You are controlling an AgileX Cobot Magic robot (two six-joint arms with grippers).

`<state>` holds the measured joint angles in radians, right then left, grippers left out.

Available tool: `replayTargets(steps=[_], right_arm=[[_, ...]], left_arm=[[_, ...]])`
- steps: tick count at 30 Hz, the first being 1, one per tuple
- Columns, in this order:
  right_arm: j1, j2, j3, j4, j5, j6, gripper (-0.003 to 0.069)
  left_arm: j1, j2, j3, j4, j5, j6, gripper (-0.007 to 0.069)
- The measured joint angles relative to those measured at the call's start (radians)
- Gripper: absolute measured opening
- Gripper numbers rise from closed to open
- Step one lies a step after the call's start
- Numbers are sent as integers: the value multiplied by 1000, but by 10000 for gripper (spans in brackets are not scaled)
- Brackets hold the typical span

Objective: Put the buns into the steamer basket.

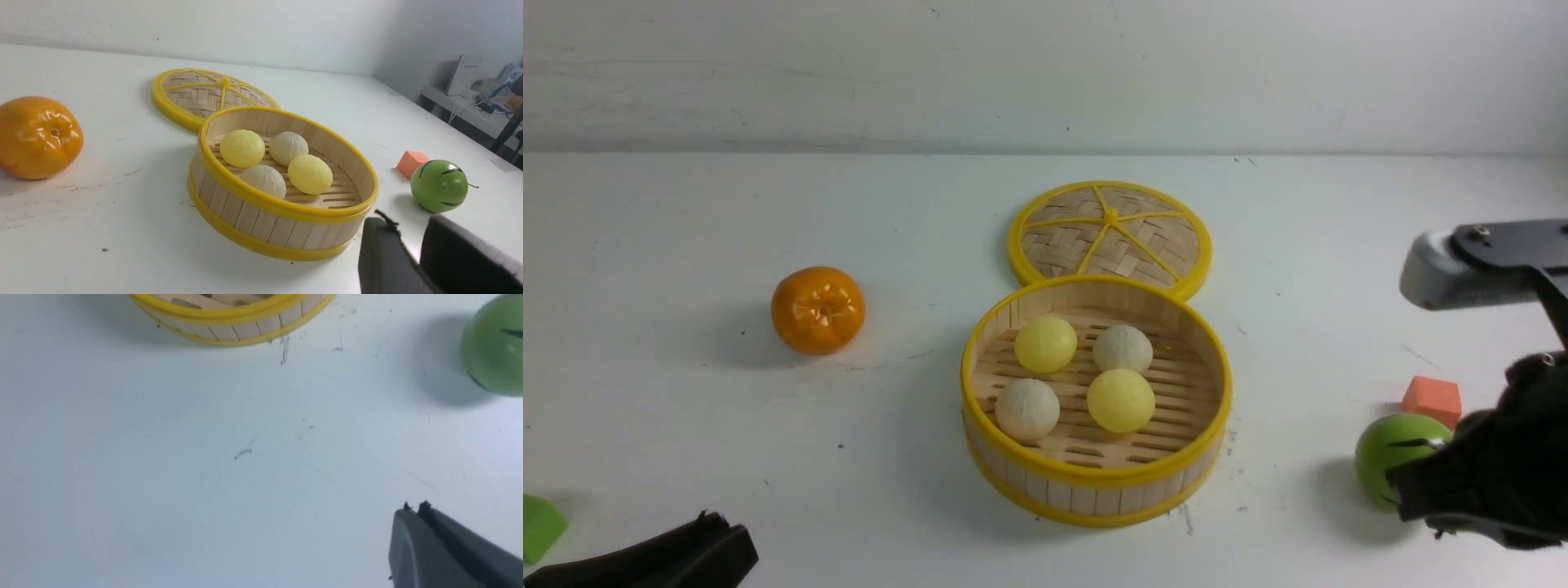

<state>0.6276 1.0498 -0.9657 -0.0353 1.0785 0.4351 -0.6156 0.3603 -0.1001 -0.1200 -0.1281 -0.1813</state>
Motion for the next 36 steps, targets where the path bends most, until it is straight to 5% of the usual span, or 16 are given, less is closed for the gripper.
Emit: replayTargets(steps=[13,18,24,36], right_arm=[[-32,-174,78,-85,54,-2,-13],[-352,-524,458,-100,-393,-110,-13],[-596,-930,894,-91,-749,-215,-13],[-628,-1060,986,-34,-695,-219,-9]], left_arm=[[0,0,0,0,1,0,153],[0,0,0,0,2,0,160],[0,0,0,0,3,0,165],[0,0,0,-1,3,0,181]])
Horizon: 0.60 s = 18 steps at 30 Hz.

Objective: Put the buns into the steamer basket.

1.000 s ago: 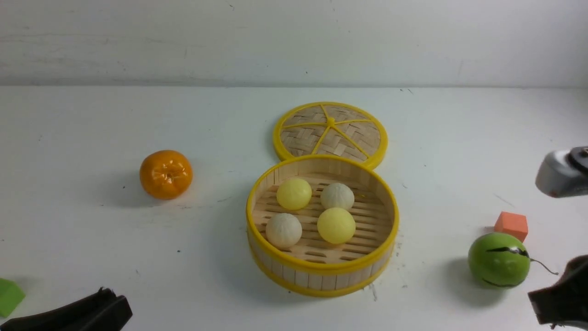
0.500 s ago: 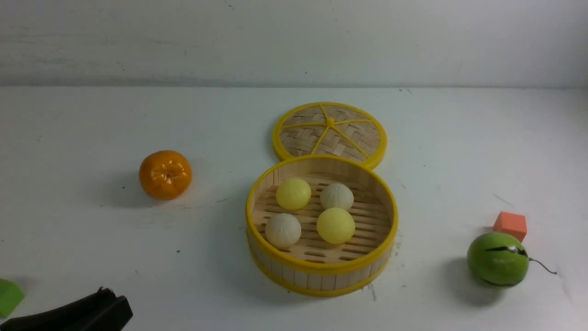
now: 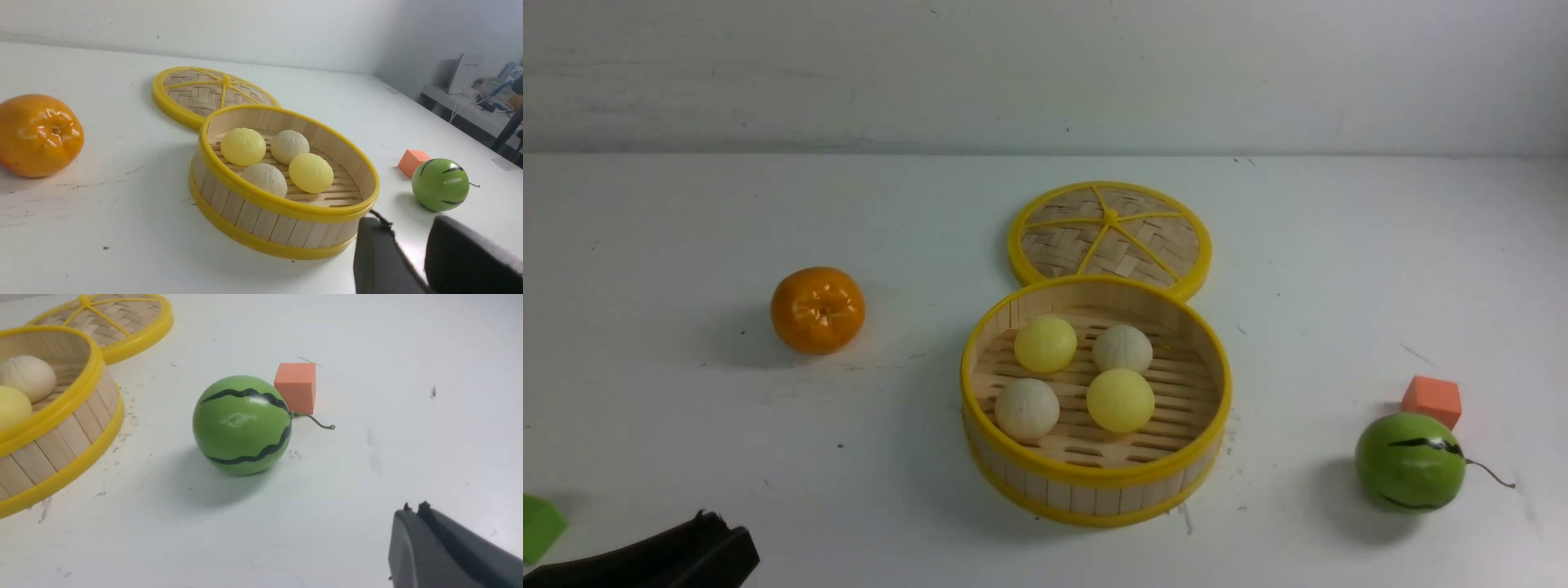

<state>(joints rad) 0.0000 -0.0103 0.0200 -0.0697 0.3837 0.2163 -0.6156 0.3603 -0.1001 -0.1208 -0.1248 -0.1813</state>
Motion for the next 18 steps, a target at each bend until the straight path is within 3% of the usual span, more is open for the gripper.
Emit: replayTargets(steps=[18], right_arm=[[0,0,-1,26,3,0,4]], left_arm=[[0,0,0,0,2,0,200]])
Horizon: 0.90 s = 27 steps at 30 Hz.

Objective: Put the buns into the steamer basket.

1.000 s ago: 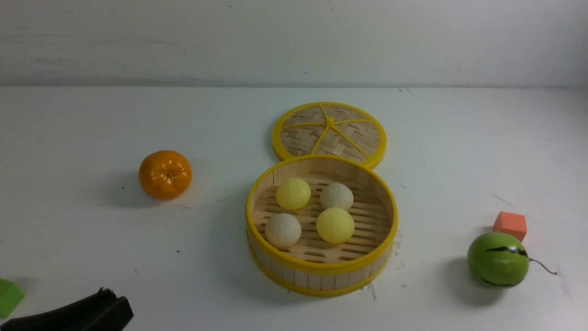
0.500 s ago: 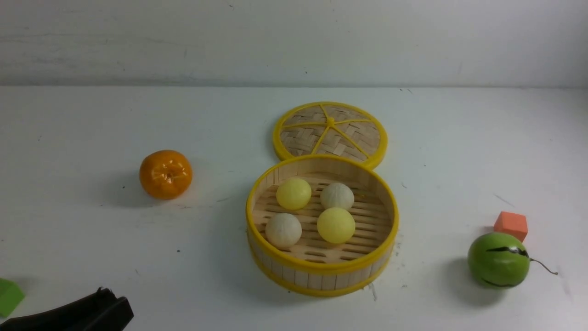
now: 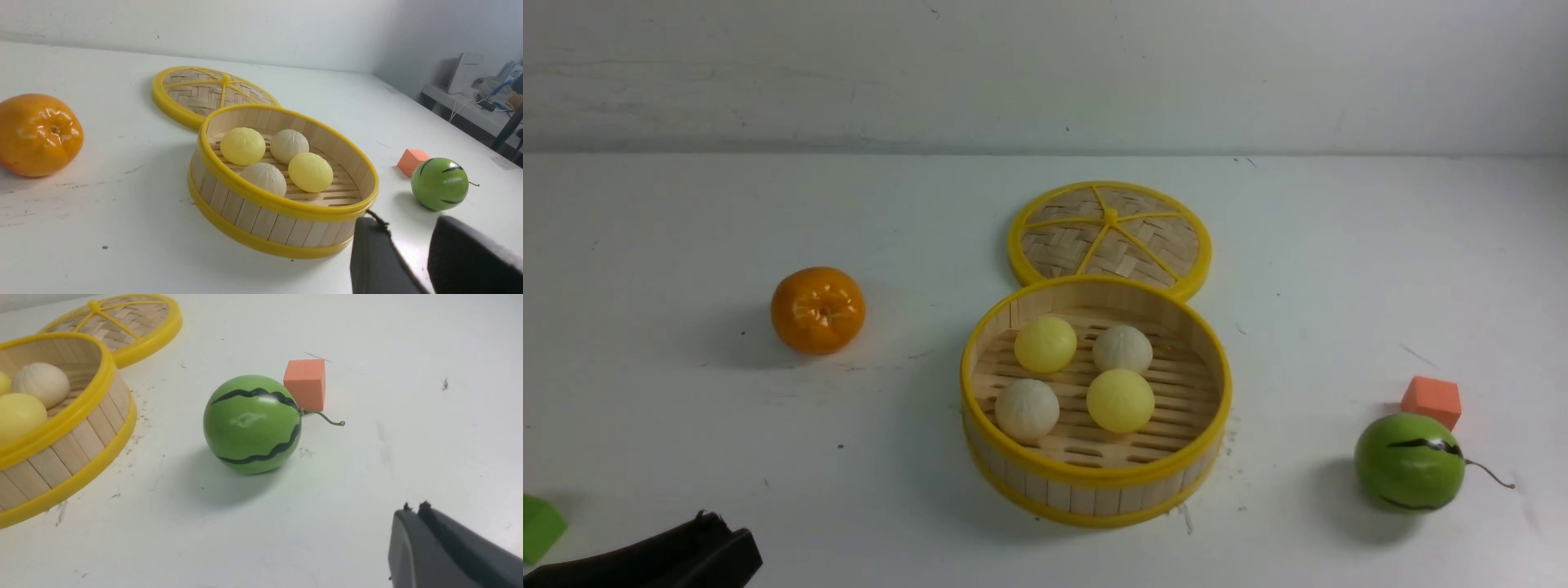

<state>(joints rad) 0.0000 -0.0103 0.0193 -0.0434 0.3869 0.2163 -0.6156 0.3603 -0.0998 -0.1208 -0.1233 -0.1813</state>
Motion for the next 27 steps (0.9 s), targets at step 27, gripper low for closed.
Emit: replayTargets(steps=[27], right_arm=[[0,0,0,0,1,0,30]], left_arm=[[532,-370,131,-106,506,53,-13]])
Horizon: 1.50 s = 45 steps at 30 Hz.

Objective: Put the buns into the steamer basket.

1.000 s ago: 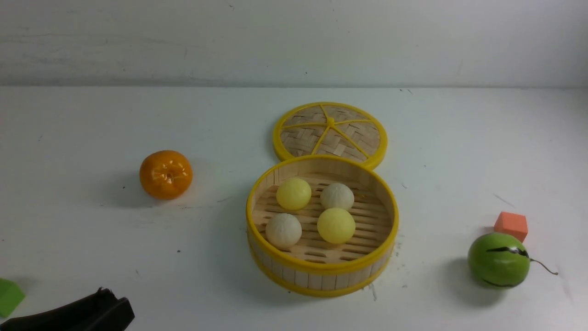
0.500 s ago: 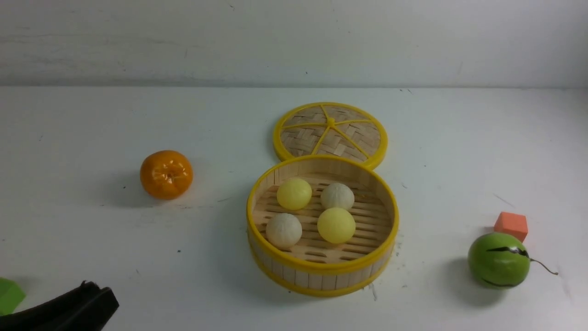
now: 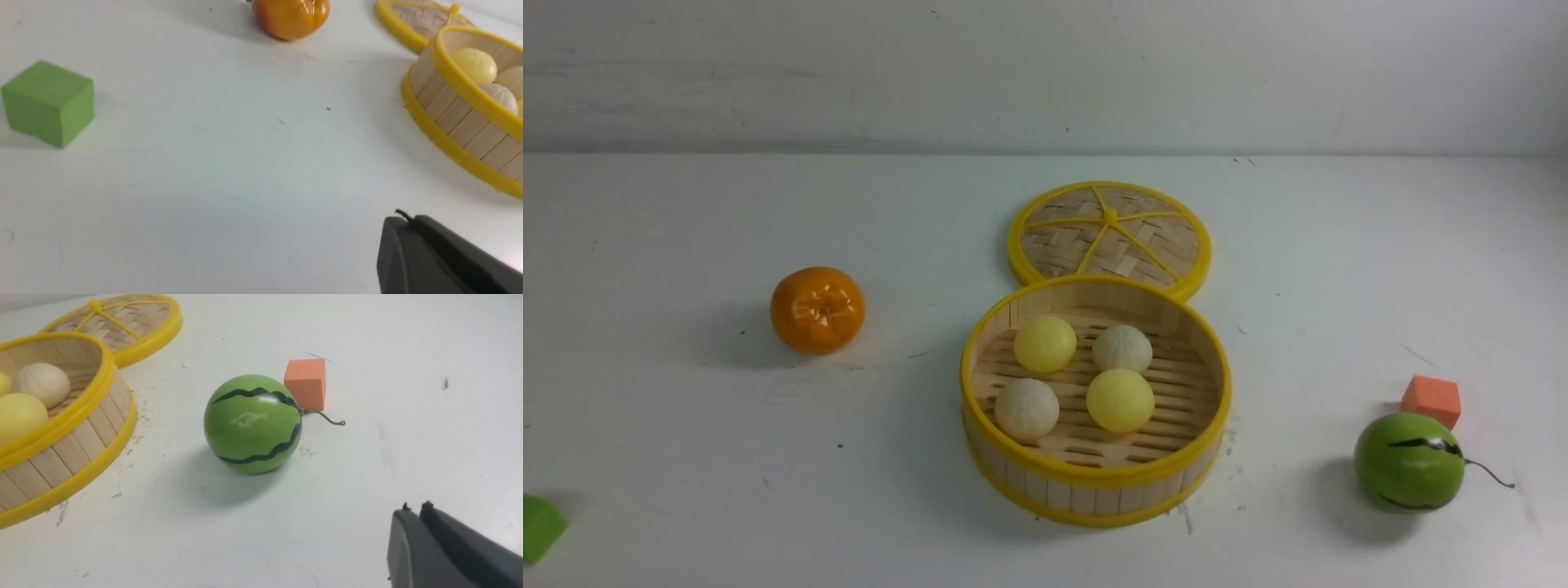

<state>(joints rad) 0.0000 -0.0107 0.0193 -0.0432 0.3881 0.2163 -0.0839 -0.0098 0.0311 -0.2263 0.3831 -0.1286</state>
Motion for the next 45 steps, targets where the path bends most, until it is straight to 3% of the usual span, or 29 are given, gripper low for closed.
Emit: replayTargets(steps=[45], right_arm=[[0,0,0,1,0,0,40]], left_arm=[[0,0,0,-3,4,-8,-11]])
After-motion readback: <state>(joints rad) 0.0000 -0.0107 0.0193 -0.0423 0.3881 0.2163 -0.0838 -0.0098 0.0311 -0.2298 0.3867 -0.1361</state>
